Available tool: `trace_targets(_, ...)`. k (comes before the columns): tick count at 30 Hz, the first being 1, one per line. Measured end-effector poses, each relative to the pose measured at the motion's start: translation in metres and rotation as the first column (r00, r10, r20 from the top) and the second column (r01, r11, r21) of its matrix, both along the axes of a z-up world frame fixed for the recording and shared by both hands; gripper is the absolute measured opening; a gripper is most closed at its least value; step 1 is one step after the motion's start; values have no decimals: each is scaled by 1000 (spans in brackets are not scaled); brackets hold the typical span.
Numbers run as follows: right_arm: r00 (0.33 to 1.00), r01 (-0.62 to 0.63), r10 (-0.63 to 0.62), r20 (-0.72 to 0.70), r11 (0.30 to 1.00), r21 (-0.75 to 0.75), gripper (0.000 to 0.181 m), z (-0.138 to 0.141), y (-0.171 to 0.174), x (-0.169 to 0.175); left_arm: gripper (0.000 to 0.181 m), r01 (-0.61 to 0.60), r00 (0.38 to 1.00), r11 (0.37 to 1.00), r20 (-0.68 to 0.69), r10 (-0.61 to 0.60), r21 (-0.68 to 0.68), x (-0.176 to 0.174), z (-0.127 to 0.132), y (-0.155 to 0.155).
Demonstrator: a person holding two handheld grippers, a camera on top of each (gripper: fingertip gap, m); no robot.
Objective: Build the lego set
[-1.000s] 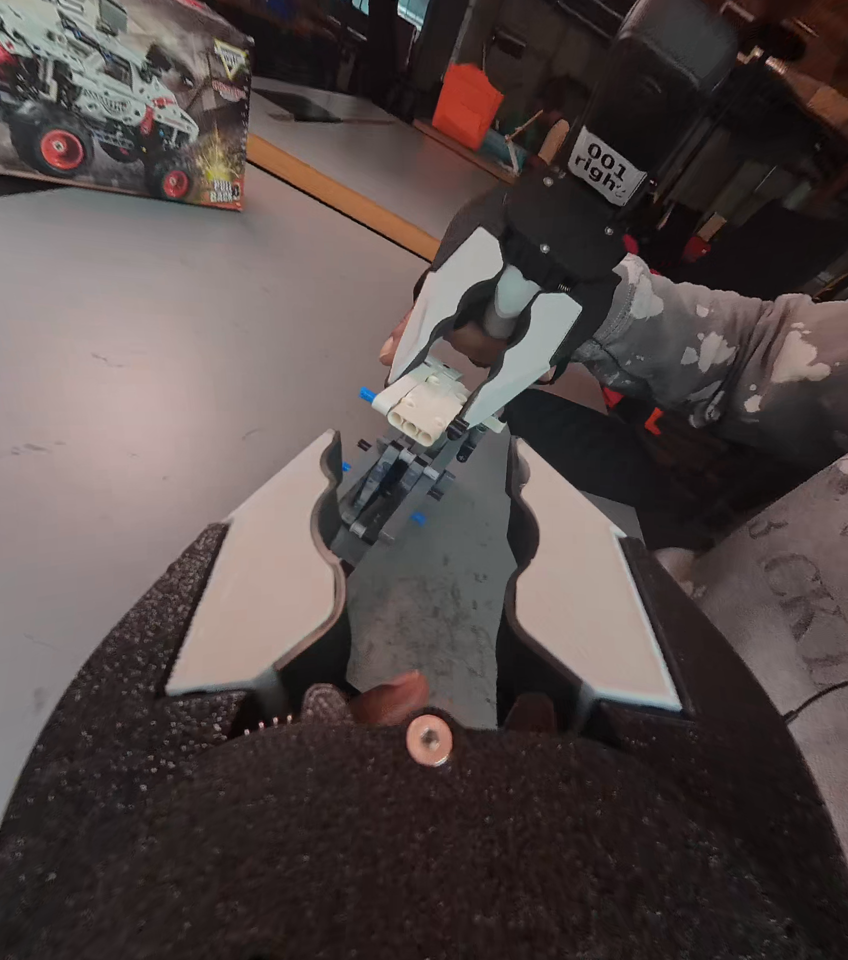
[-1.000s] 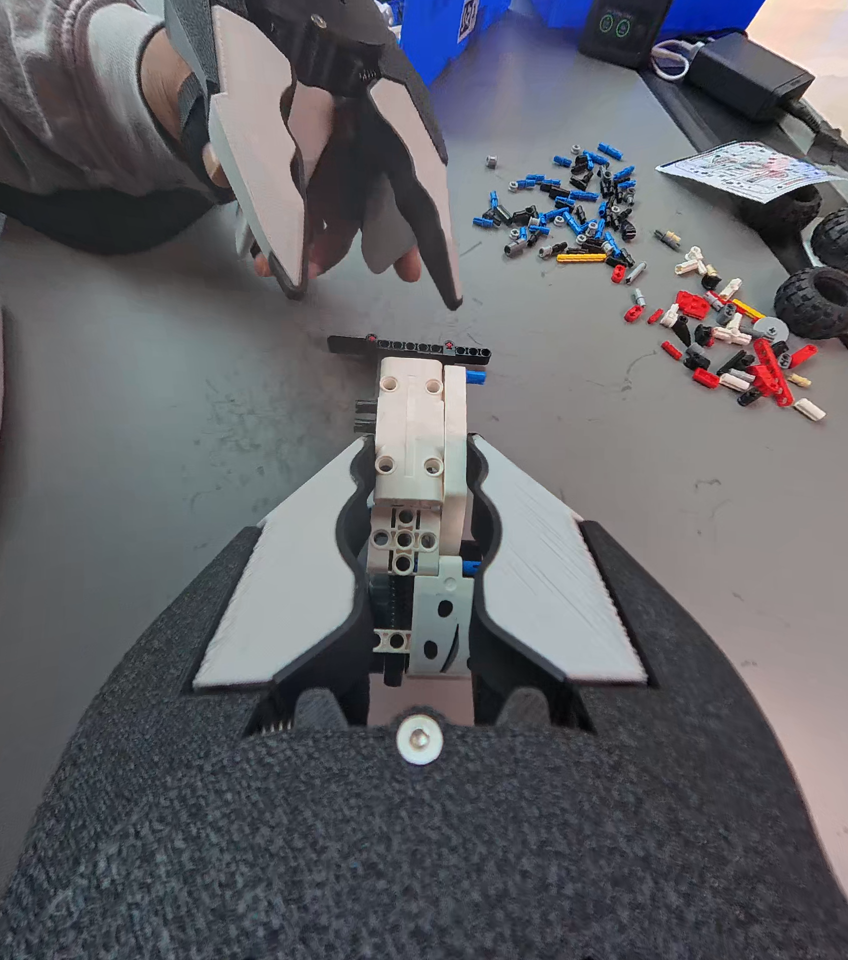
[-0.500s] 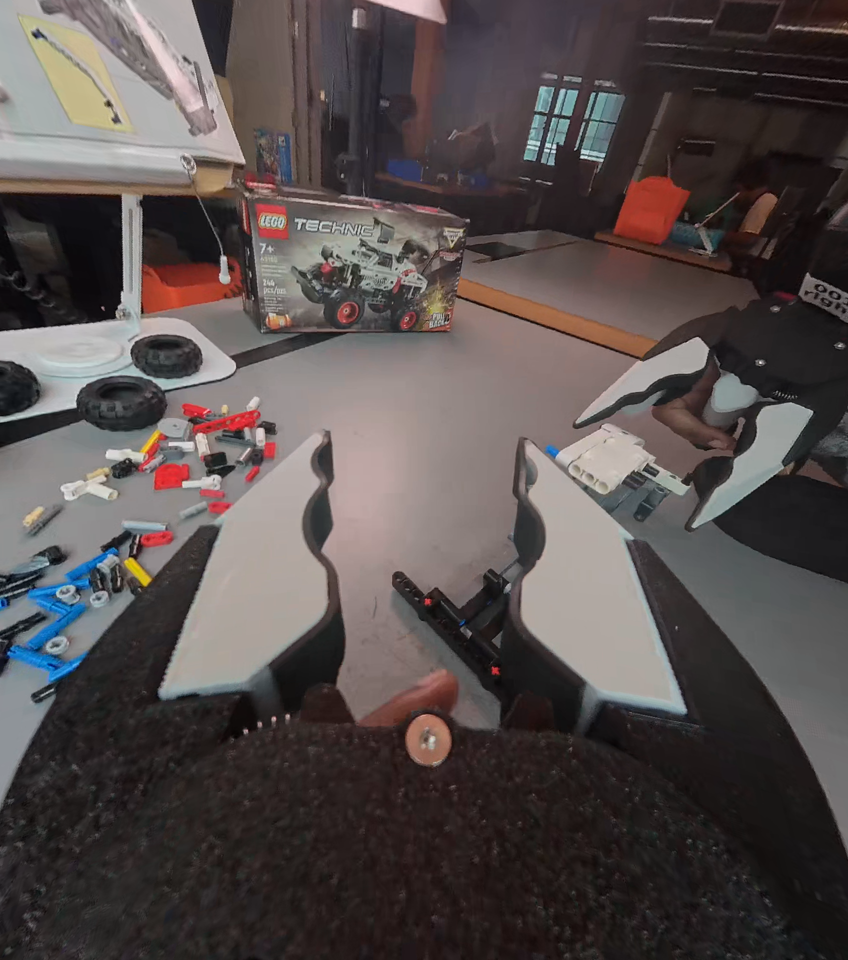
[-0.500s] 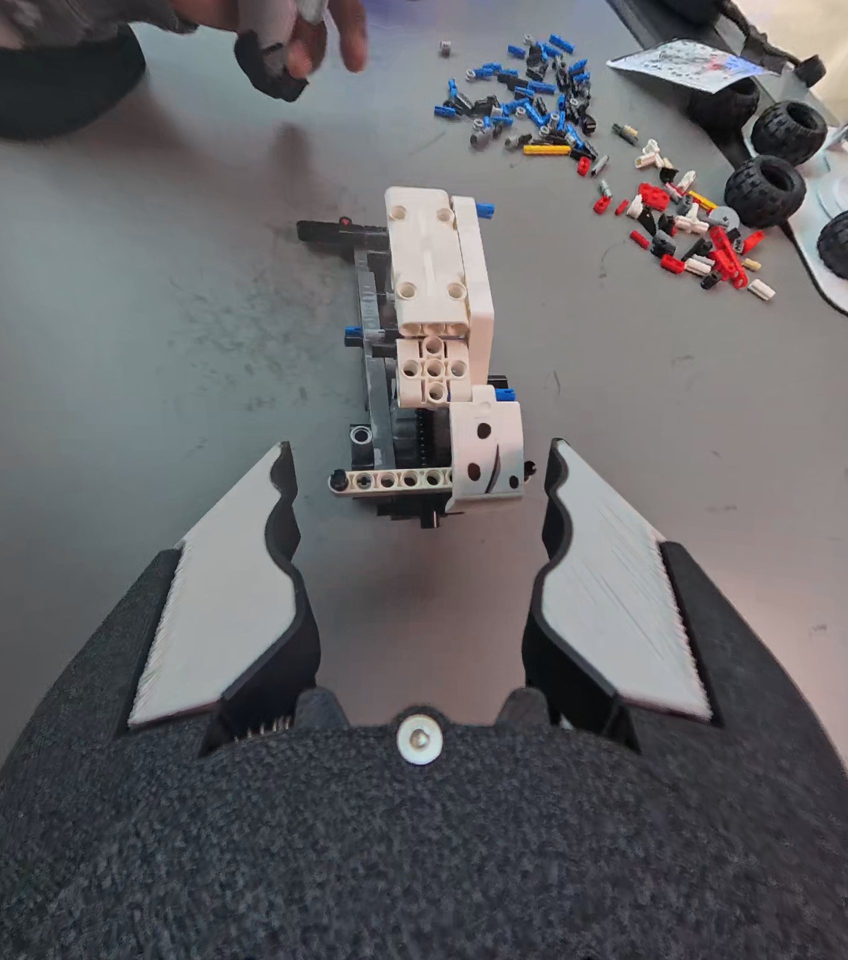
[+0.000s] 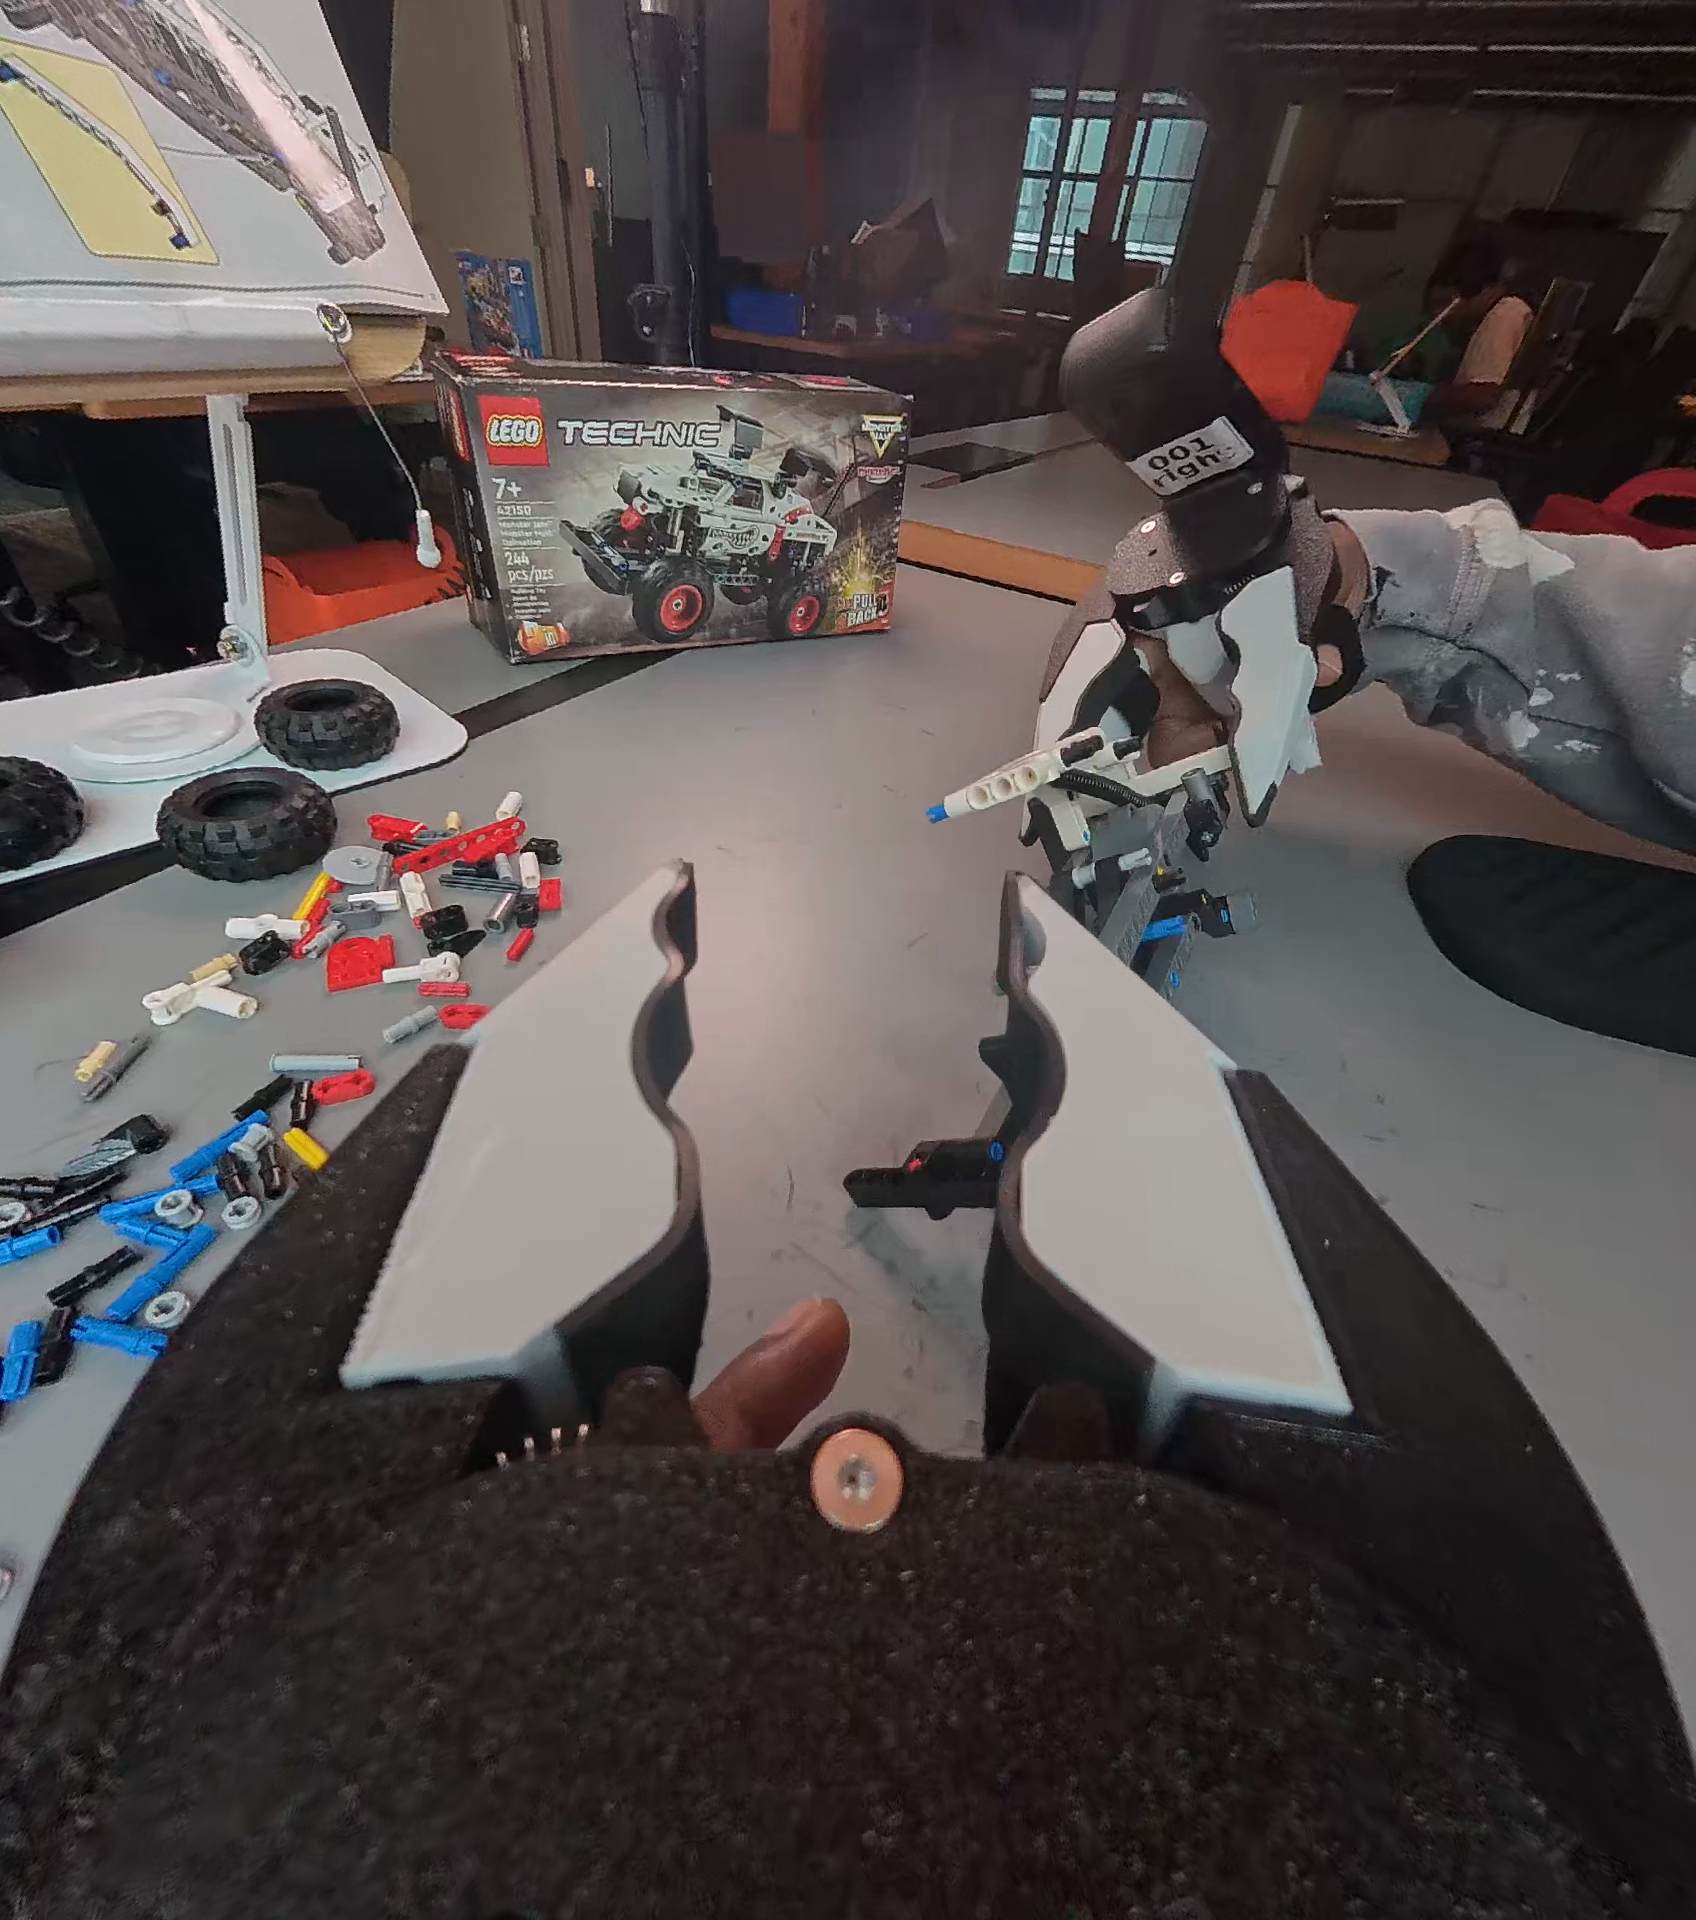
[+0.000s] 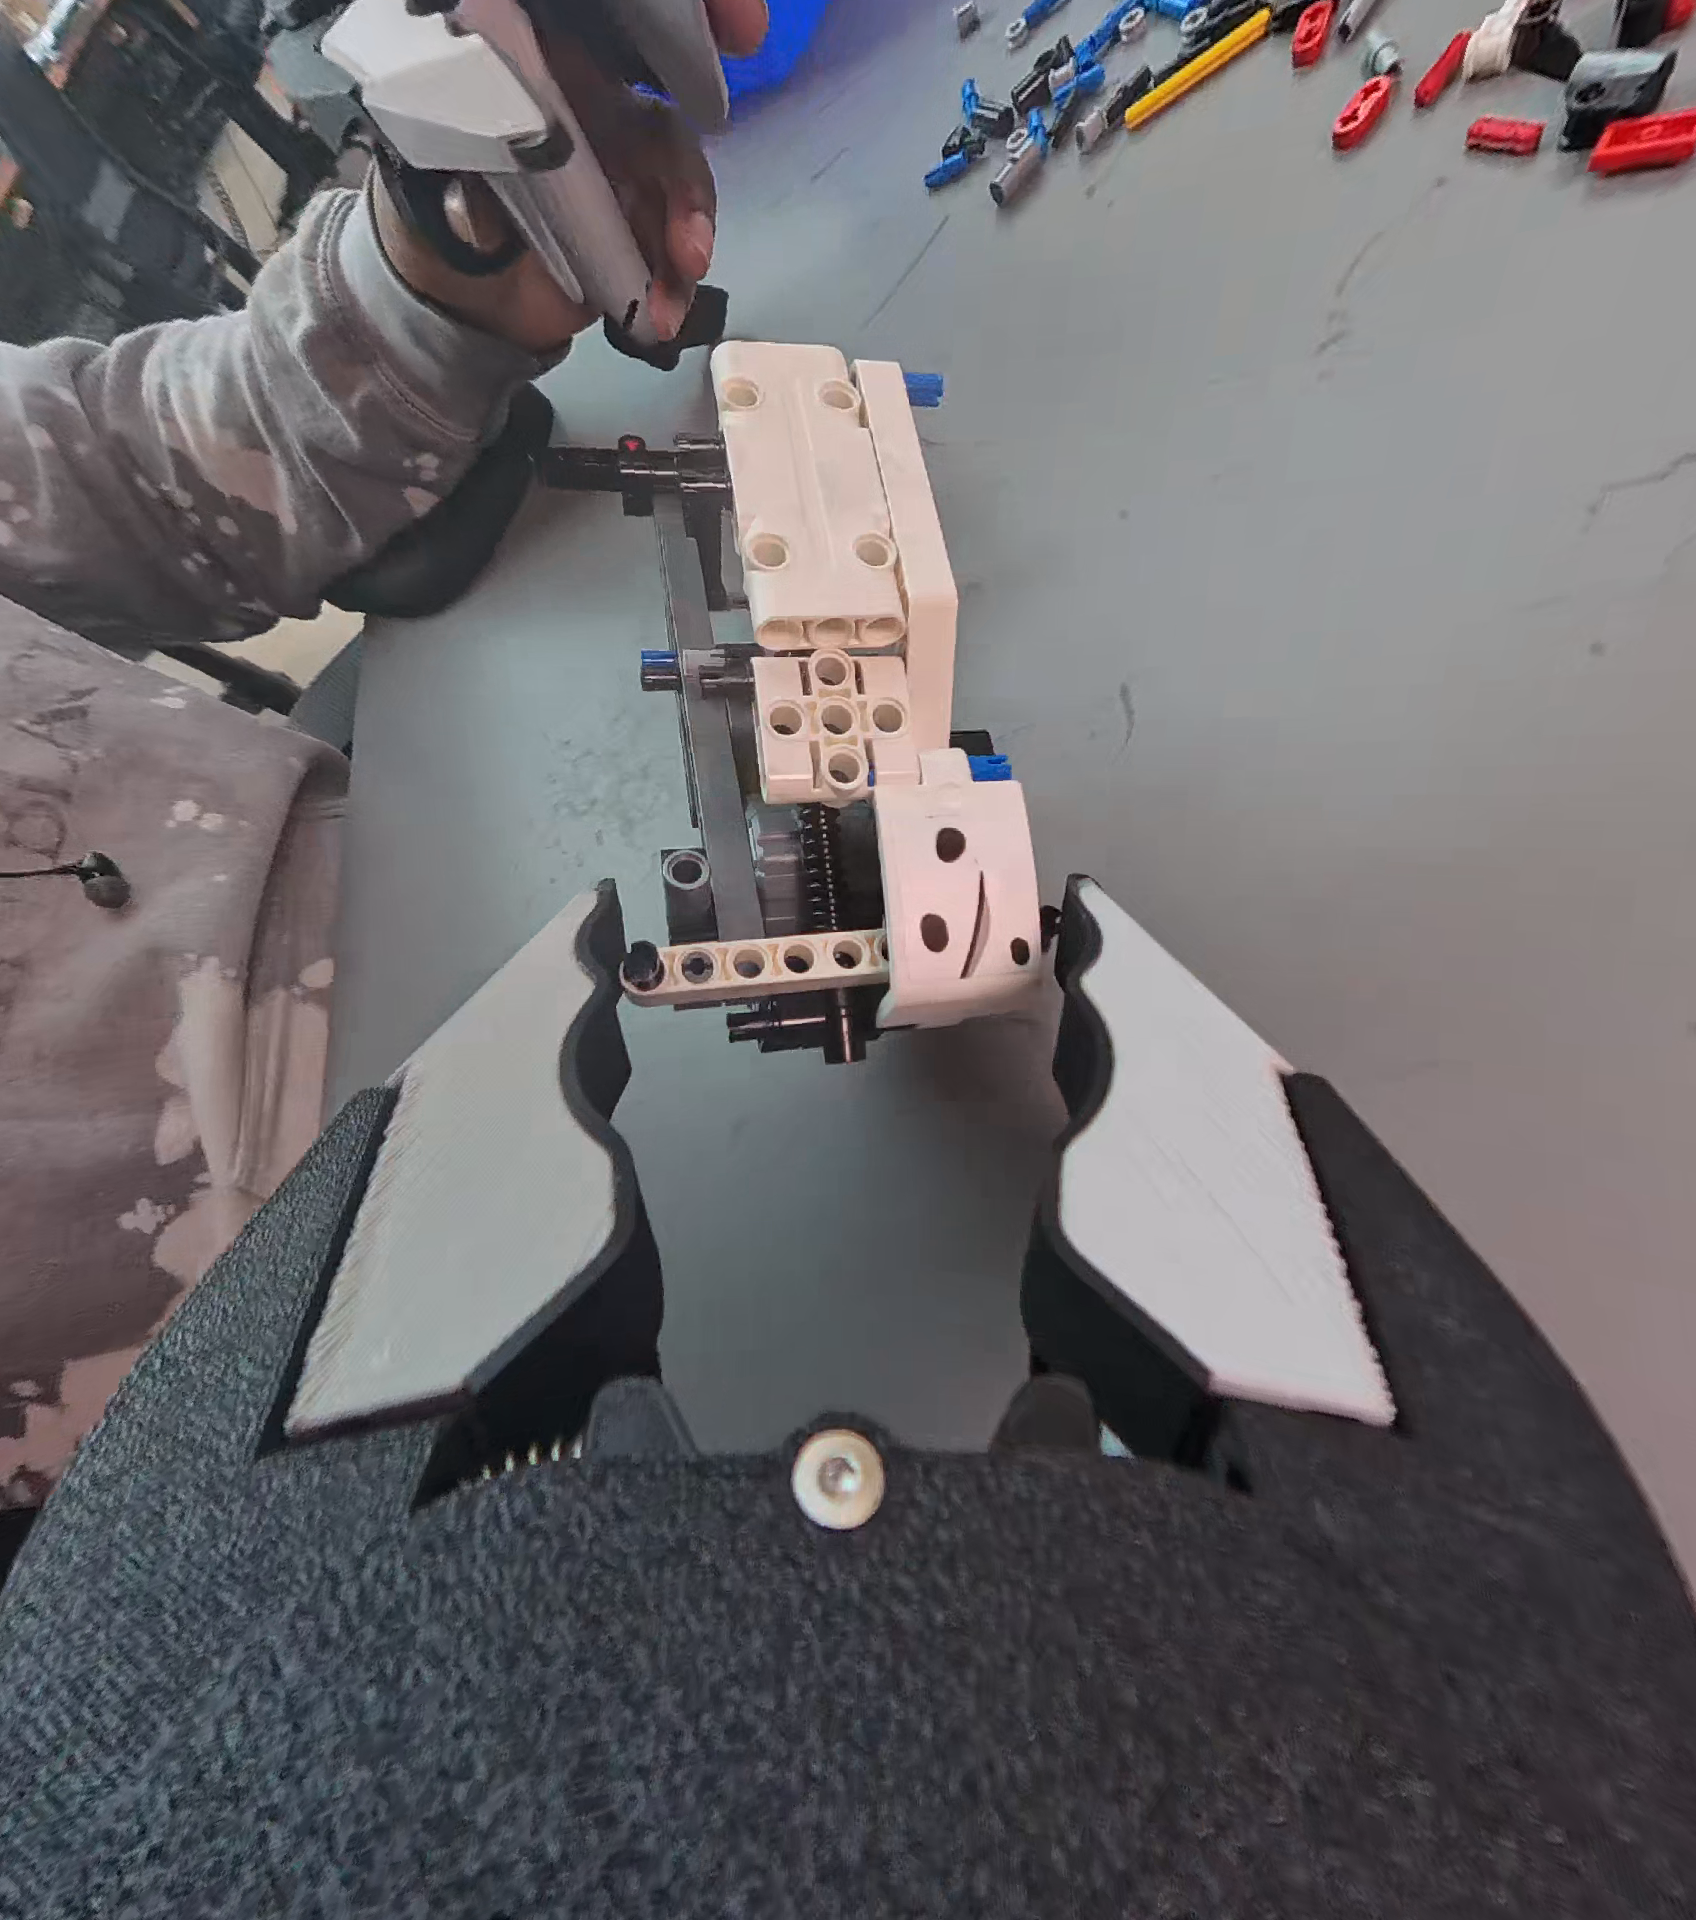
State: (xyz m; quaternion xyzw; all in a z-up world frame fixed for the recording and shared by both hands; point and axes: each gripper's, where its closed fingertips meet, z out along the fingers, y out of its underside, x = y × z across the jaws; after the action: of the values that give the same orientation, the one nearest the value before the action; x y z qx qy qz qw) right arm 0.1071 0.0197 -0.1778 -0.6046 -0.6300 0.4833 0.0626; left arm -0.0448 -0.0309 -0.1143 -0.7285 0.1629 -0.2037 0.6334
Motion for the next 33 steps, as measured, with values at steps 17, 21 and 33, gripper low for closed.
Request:
trace_targets(17, 980, 88, 43, -192, 780, 620, 83, -4, 7, -13, 105, -118, 992, 979, -25, 124, 168, -21, 24, 1)
trace_targets(21, 984, 79, 59, -169, 704, 706, 83, -7, 19, -20, 94, -190, 975, 953, -73, 212, 235, -31, 22, 5)
trace_targets(33, 918, 309, -53, -393, 716, 626, 88, 15, 34, -31, 65, -294, 952, 921, -10, 307, 254, -51, 30, -2)
